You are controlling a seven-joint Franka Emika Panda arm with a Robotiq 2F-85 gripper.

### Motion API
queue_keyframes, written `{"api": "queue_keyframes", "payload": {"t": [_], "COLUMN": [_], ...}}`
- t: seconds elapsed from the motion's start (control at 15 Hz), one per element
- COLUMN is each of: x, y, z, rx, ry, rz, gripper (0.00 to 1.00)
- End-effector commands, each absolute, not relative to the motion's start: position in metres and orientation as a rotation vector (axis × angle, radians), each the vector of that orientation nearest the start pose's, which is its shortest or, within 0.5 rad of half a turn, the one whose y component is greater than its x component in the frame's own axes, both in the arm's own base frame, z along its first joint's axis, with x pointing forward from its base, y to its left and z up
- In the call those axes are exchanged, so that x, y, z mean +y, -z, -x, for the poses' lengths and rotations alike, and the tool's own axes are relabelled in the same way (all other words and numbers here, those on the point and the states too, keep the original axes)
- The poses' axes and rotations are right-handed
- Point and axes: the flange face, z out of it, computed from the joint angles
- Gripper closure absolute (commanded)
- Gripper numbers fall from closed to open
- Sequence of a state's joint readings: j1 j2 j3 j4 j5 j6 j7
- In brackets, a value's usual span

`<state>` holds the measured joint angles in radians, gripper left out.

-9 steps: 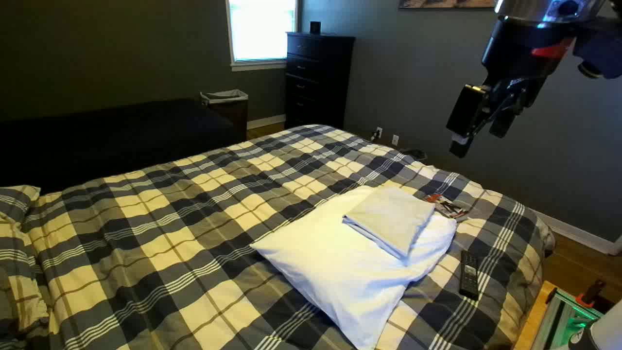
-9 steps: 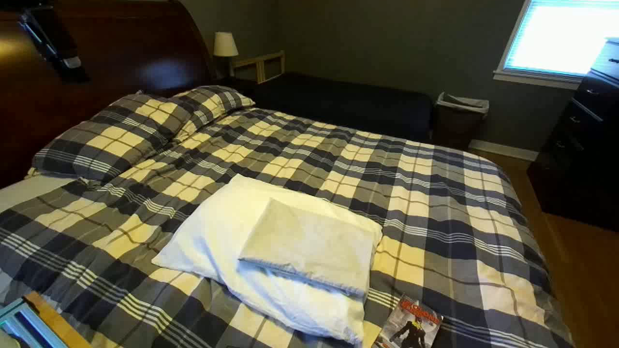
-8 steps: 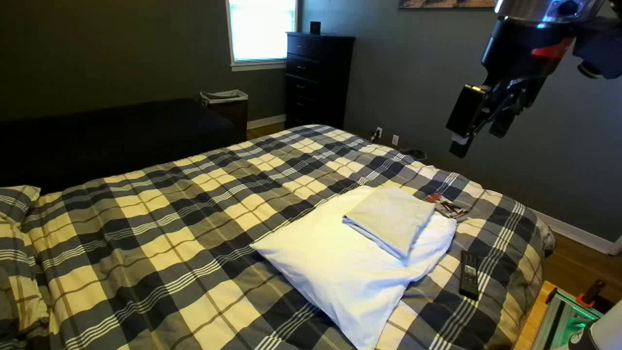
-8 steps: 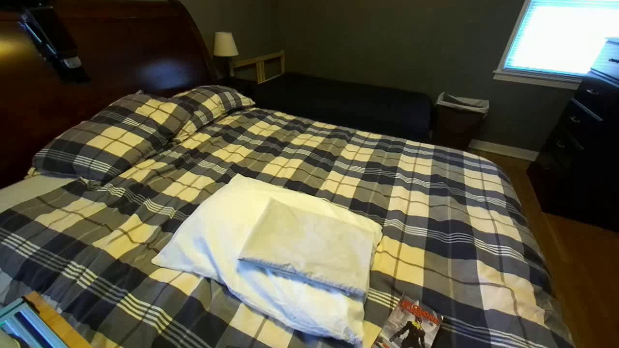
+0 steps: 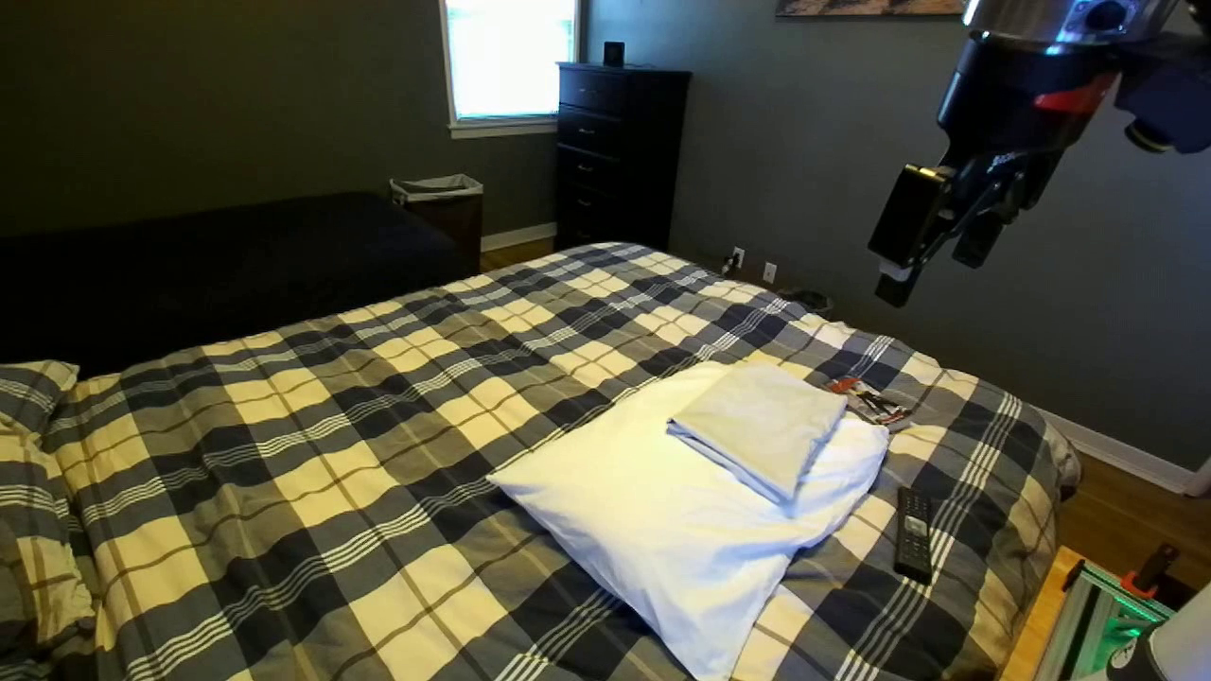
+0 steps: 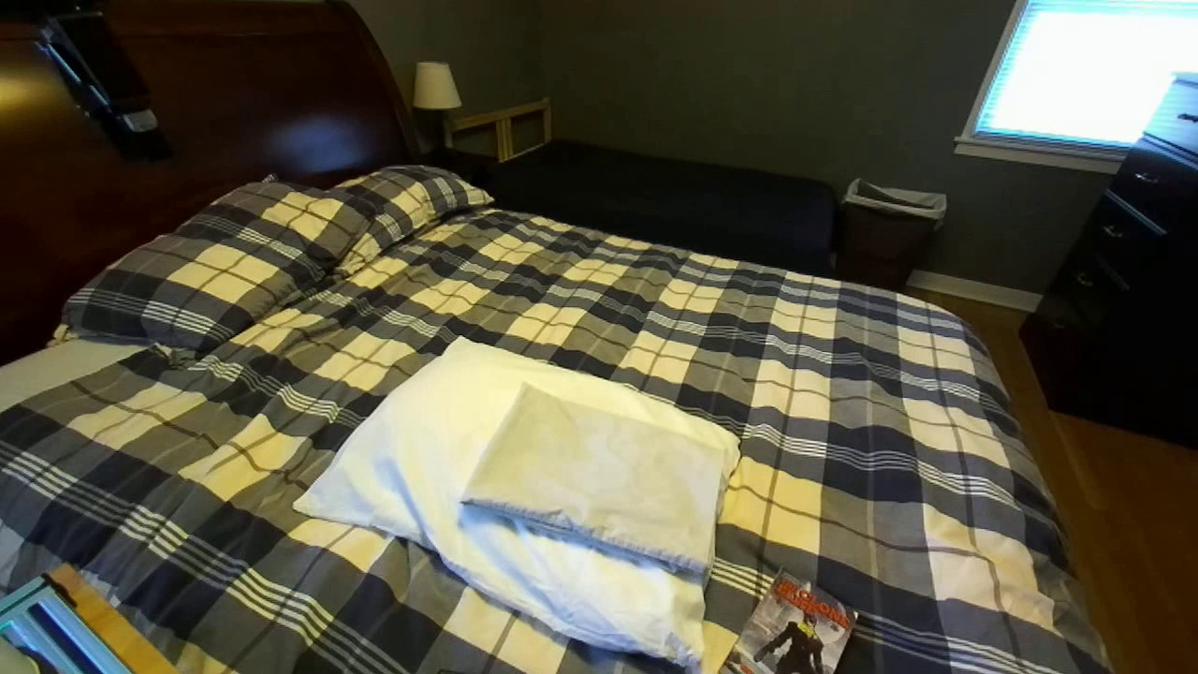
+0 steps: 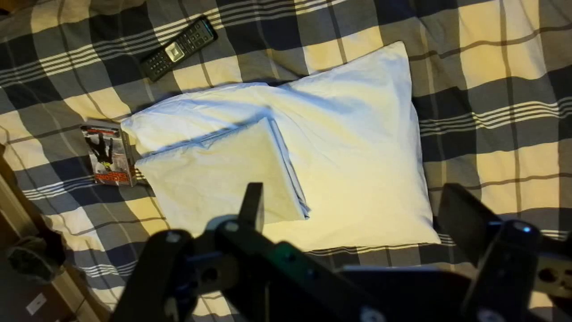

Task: Fold the pillowcase in half

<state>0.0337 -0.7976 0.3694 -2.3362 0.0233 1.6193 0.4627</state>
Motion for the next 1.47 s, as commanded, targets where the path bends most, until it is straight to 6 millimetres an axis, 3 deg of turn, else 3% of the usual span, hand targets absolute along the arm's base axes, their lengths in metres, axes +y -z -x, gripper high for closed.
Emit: {"api": "queue_keyframes", "payload": {"t": [0.0,0.33,0.53,0.8,0.93,1.0,1.13,1.4], "x": [0.138,0.052,-0.003,-0.07,-0.1,-0.078,-0.096,-0.099], "y": [-0.587,-0.58,-0.558,-0.524,-0.51,-0.525,-0.512,-0.51], "z": [-0.293,-0.314,-0.331,-0.35,-0.362,-0.346,-0.353,-0.361], "rx": [0.39,0.46,0.377,0.312,0.383,0.36,0.39,0.393], "ry": [0.199,0.324,0.39,0.301,0.209,0.275,0.221,0.2], "rz": [3.254,3.112,3.045,3.038,3.044,3.024,3.024,3.029], "gripper": [0.0,0.0,0.0,0.0,0.0,0.0,0.0,0.0]}}
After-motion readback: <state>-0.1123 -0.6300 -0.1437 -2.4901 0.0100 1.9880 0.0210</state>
